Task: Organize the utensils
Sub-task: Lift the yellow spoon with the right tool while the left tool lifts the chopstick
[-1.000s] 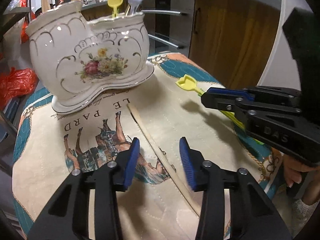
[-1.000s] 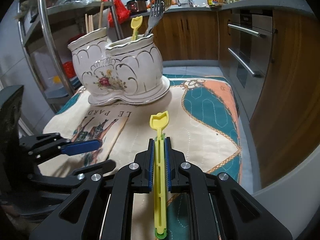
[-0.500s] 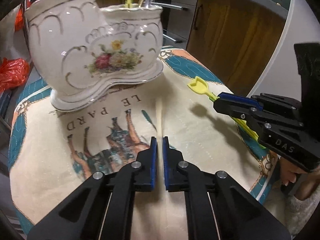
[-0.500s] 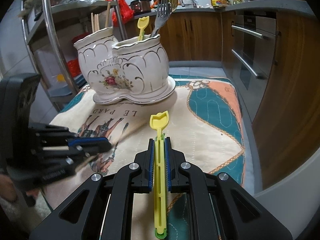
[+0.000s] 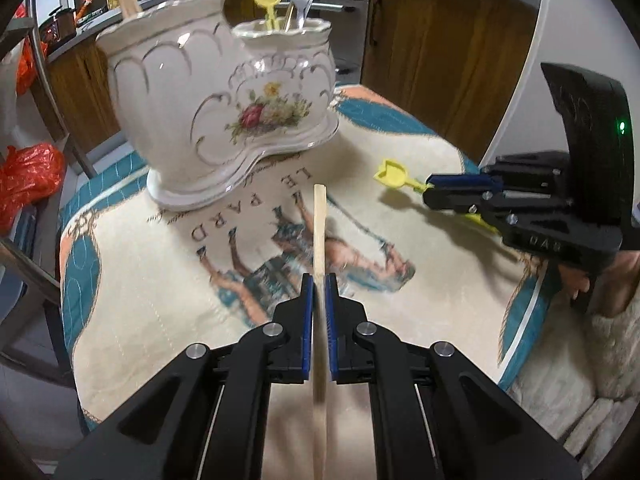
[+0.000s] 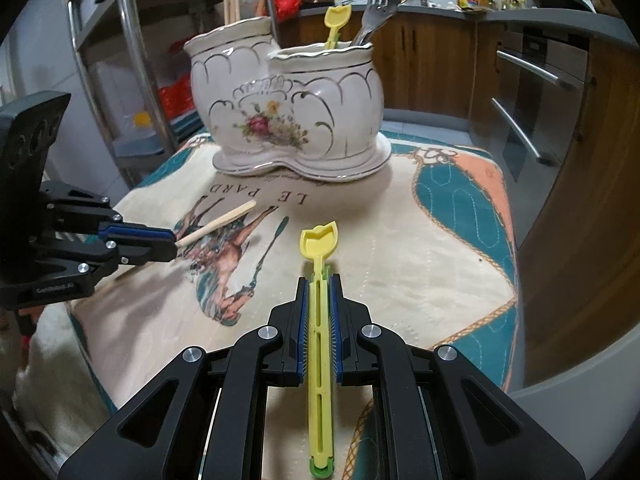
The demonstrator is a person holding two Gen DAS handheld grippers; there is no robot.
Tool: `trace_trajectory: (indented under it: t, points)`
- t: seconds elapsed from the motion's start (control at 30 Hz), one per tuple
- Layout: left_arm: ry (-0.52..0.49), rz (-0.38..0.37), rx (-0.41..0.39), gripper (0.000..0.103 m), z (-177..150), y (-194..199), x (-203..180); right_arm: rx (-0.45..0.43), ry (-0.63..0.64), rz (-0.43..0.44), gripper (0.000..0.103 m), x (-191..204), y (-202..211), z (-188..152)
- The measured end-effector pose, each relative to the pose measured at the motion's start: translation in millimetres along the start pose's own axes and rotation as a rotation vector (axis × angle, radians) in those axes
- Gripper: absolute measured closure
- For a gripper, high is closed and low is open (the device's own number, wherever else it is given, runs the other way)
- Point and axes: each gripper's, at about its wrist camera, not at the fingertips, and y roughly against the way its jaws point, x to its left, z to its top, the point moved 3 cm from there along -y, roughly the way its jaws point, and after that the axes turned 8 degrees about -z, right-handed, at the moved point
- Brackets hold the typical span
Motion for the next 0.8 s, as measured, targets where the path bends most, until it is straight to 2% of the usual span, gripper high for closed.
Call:
trace_trajectory:
  t: [0.3, 0.47, 0.53, 0.6, 0.77, 0.8]
  points:
    - [0.009, -0.017, 0.034, 0.097, -13, -9, 5, 0.049, 0.033, -0.009, 0.092, 5, -11, -4]
    - [0.002, -0.019, 0.044, 0.093, -14, -11, 7, 0.057, 0.035, -0.007, 0.091, 3, -12, -4]
    - [-0.004, -0.020, 0.042, 0.086, -13, -12, 7, 0.059, 0.038, 0.000, 0.087, 4, -12, -3]
    - [-0.006, -0.018, 0.039, 0.085, -12, -14, 6, 0.060, 0.034, 0.011, 0.083, 5, -12, -3]
    - [-0.021, -0.004, 0.041, 0.084, -10, -19, 4, 0.056, 0.041, -0.003, 0.083, 7, -13, -3]
    - [-0.035, 0.005, 0.044, 0.084, -11, -20, 1, 0.057, 0.040, -0.005, 0.085, 7, -13, -3]
